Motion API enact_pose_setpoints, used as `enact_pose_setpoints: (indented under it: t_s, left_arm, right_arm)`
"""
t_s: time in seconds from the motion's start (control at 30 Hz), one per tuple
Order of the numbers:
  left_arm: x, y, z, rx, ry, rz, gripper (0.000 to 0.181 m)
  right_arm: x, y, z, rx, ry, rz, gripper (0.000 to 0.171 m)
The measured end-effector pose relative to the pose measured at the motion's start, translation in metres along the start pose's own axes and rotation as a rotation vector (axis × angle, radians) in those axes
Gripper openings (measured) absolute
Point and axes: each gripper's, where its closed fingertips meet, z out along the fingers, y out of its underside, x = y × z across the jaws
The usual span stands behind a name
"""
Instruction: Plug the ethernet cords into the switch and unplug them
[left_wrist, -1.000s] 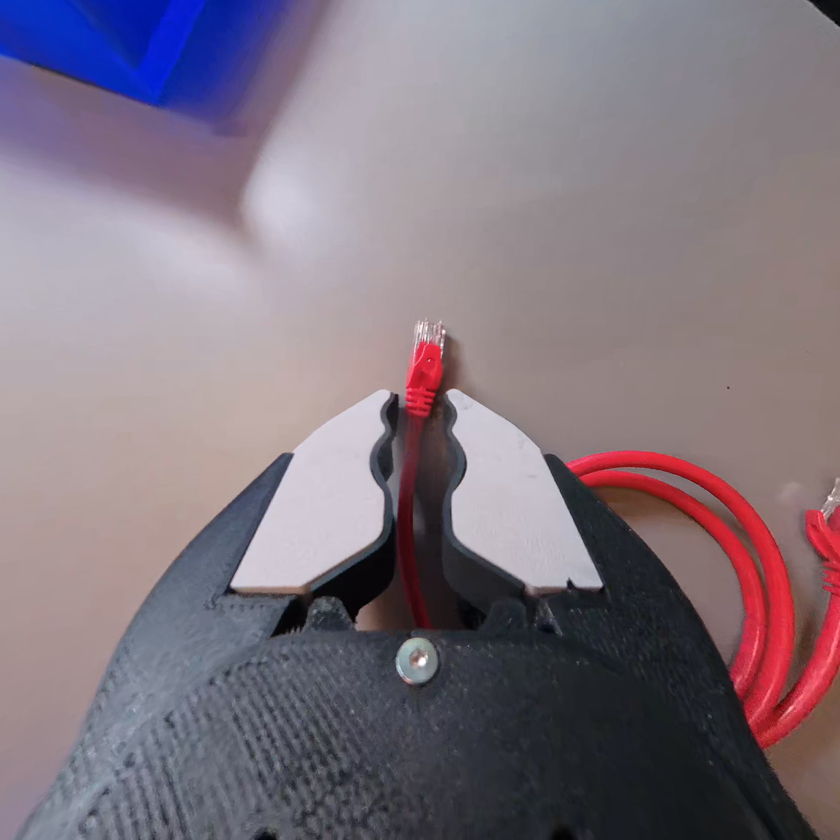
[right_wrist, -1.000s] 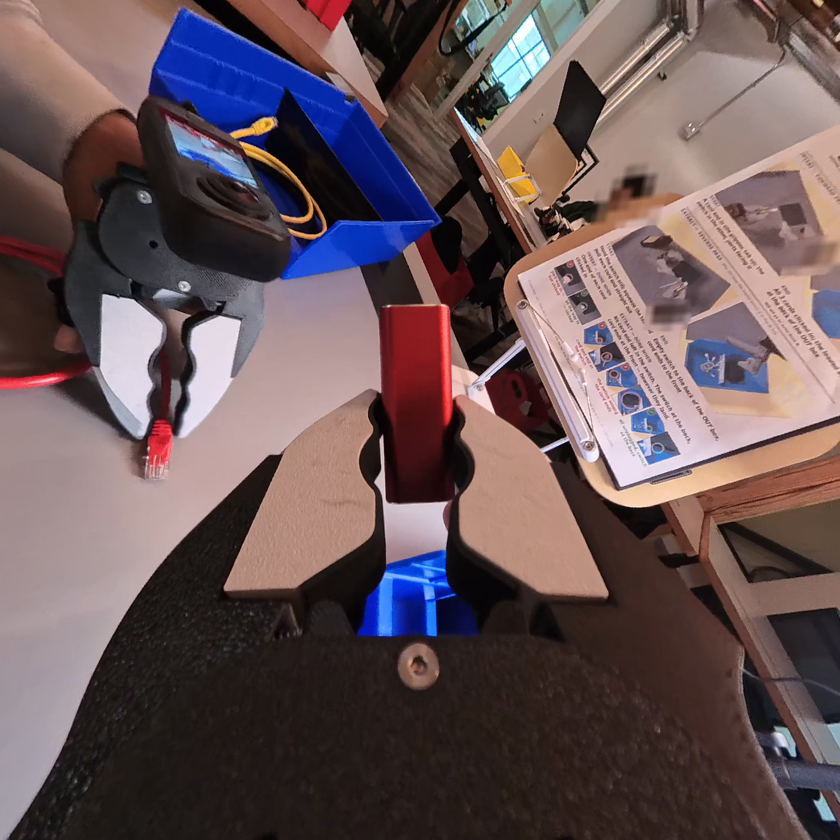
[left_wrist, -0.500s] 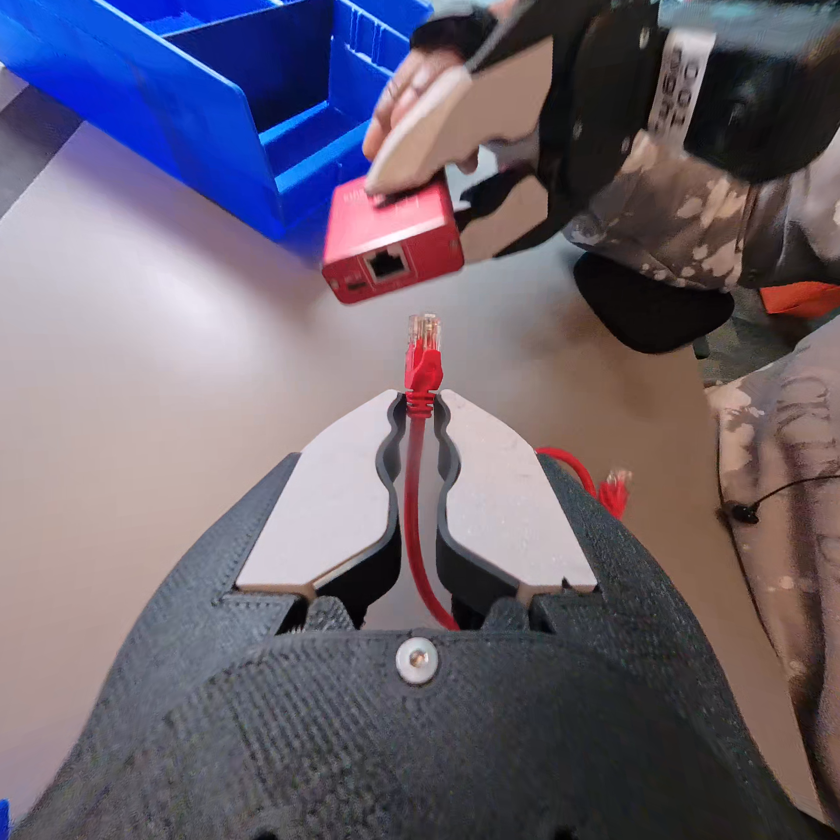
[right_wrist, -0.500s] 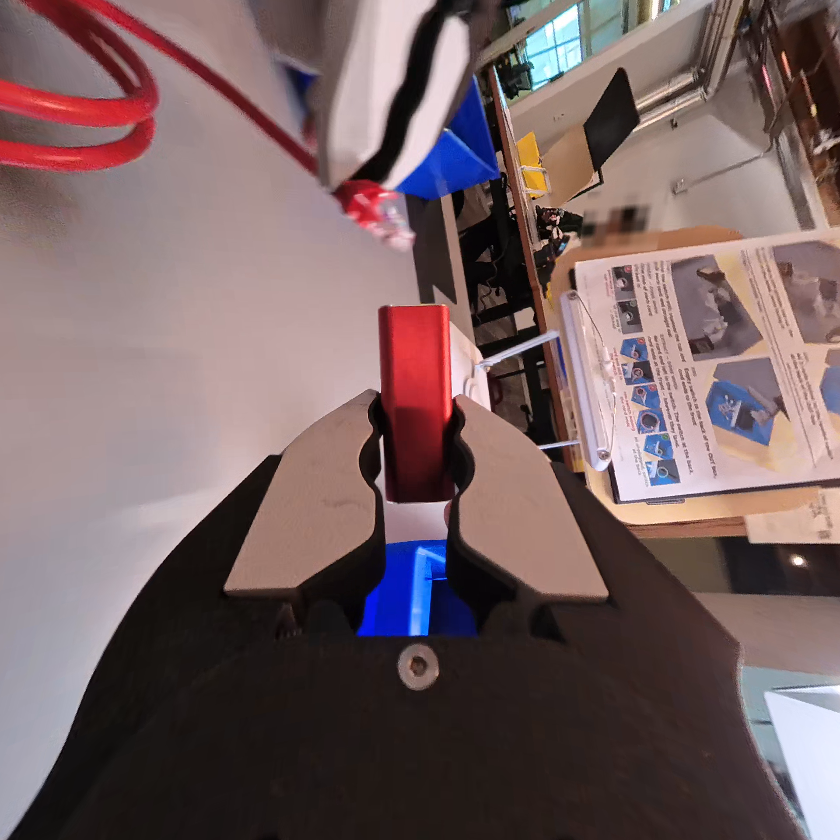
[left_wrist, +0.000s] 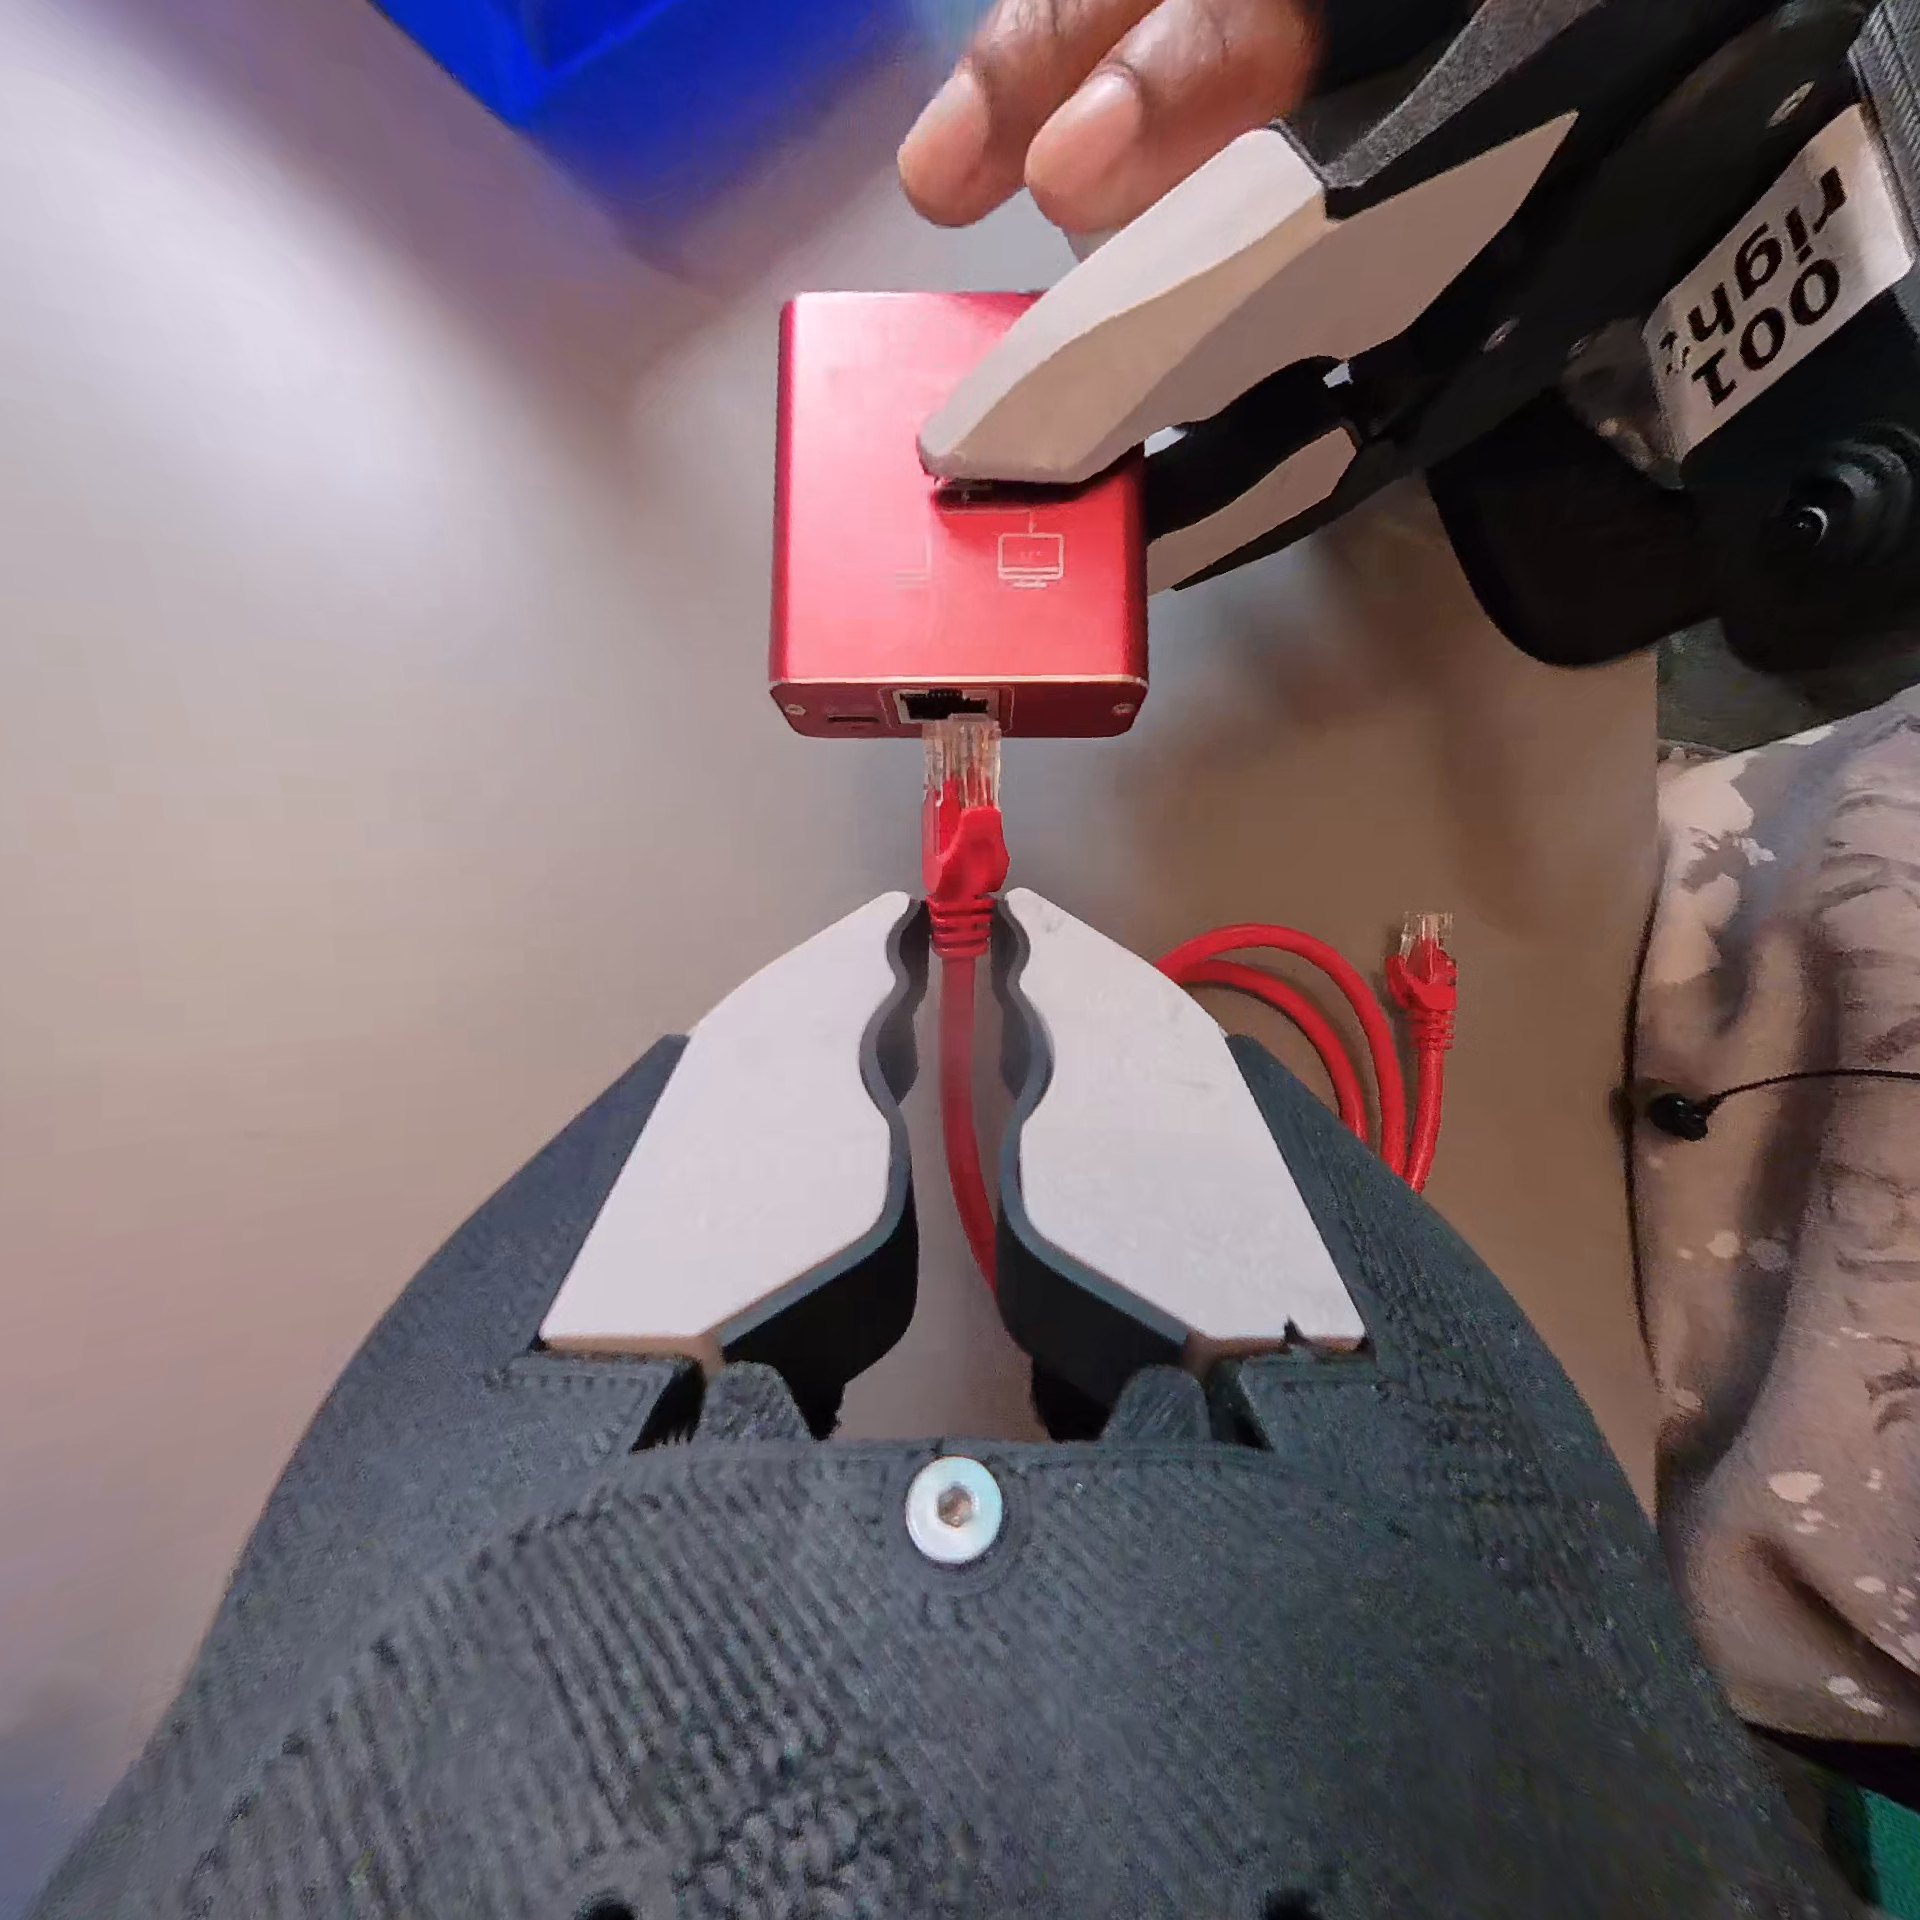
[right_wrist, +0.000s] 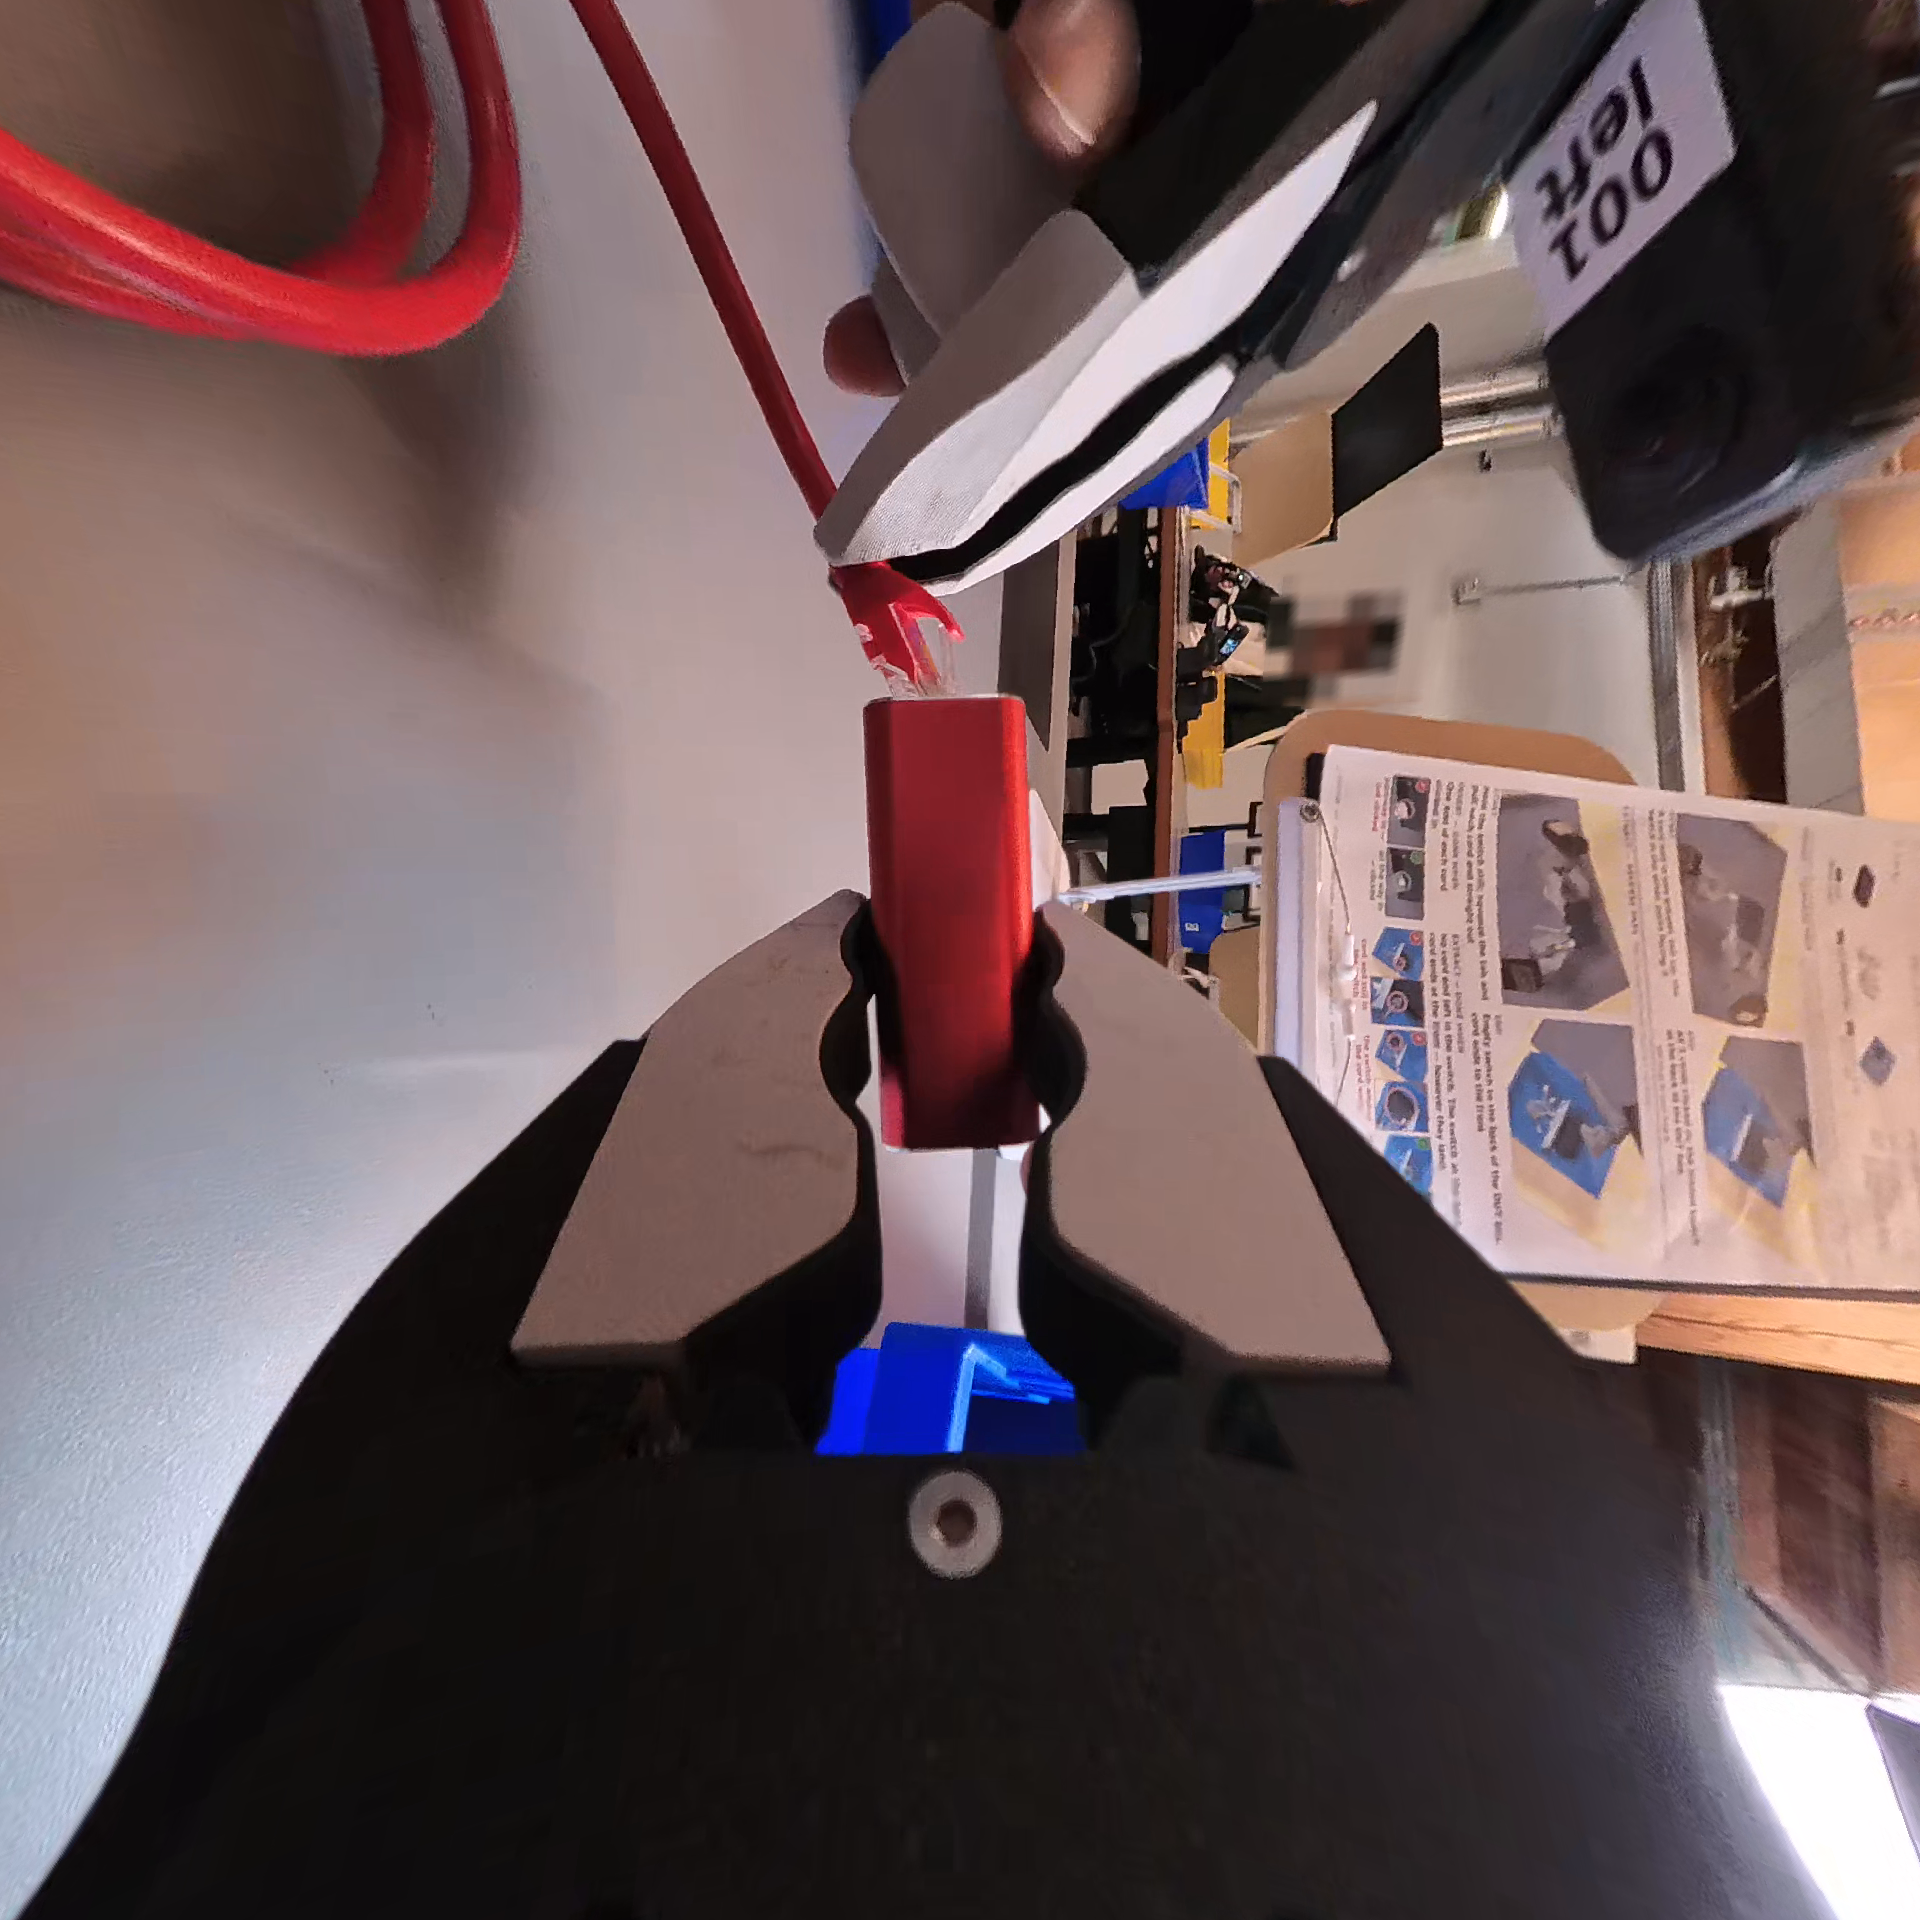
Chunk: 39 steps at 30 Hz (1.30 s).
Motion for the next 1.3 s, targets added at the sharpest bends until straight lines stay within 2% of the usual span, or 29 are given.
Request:
enact_pose_setpoints:
  t_s: [0.03,0.17,0.4,0.83,1.3]
  left_arm:
    - [0.001,0.003,0.000,-0.014,0.018,-0.005,0.012]
    - [0.005,0.018,0.002,-0.068,0.080,-0.024,0.012]
    - [0.004,0.025,0.002,-0.096,0.086,-0.026,0.012]
    - [0.003,0.010,-0.005,0.077,0.211,-0.103,0.011]
    - [0.019,0.001,-0.001,0.166,0.250,0.086,0.011]
  right_arm:
    - [-0.002,-0.003,0.000,0.002,-0.004,-0.024,0.026]
    - [-0.013,-0.013,0.002,0.013,-0.038,-0.097,0.026]
    - [-0.023,-0.017,0.004,0.022,-0.075,-0.104,0.026]
    - [-0.015,-0.025,0.001,0.057,-0.032,-0.007,0.026]
    - [-0.016,-0.031,-0.015,0.115,-0.117,0.055,0.026]
